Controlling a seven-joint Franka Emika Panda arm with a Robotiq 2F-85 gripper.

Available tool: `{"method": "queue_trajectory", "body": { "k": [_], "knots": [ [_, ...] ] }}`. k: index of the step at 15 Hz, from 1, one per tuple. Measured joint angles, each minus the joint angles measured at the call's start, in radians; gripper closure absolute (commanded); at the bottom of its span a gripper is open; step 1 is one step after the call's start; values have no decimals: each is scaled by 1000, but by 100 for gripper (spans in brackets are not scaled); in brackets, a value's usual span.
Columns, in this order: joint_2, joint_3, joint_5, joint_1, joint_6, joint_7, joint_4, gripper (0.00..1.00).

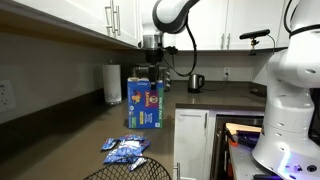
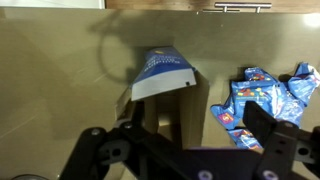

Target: Move the box to the left

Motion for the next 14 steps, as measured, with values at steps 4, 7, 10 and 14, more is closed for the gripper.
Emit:
{"method": "queue_trajectory", "body": {
  "k": [4, 7, 10, 14],
  "knots": [
    [-24, 6, -1, 9, -7, 0, -1, 0],
    [-43, 10, -1, 11, -11, 0, -1, 0],
    [-63, 11, -2, 13, -11, 0, -1, 0],
    [-98, 11, -12, 13, -12, 0, -1, 0]
  ]
}}
